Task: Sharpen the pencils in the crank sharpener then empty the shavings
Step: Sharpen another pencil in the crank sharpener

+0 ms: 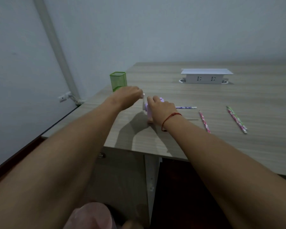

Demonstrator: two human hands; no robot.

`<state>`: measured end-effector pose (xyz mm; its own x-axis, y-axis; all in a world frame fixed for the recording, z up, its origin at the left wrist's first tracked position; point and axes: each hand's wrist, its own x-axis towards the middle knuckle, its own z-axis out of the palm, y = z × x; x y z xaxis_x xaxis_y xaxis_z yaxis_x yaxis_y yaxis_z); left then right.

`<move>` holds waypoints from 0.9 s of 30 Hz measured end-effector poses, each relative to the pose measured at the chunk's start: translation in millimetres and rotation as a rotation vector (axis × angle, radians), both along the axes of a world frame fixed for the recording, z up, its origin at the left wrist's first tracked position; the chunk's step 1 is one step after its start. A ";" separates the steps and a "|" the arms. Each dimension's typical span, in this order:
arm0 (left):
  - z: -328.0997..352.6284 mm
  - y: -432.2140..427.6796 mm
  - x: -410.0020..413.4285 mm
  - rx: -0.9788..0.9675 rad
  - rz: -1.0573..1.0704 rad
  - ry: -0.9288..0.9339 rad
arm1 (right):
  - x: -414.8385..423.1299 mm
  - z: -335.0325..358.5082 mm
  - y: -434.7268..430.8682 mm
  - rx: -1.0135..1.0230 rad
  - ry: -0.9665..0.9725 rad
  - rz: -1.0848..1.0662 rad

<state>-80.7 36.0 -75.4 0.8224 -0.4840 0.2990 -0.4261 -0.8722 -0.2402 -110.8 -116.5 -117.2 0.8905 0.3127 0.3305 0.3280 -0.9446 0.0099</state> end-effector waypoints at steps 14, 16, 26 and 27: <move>-48.0 -6.9 -67.8 -0.229 0.031 0.035 | 13.5 -7.5 12.5 0.018 0.127 -0.094; -47.3 -9.8 -63.8 -0.254 0.079 0.100 | 15.0 -8.9 12.7 0.058 0.136 -0.101; -57.3 -14.7 -40.2 -0.254 0.180 0.308 | 20.1 -15.8 6.0 0.131 0.050 -0.024; -58.5 -13.6 -37.1 -0.240 0.173 0.301 | 19.6 -14.2 5.5 0.108 0.067 -0.013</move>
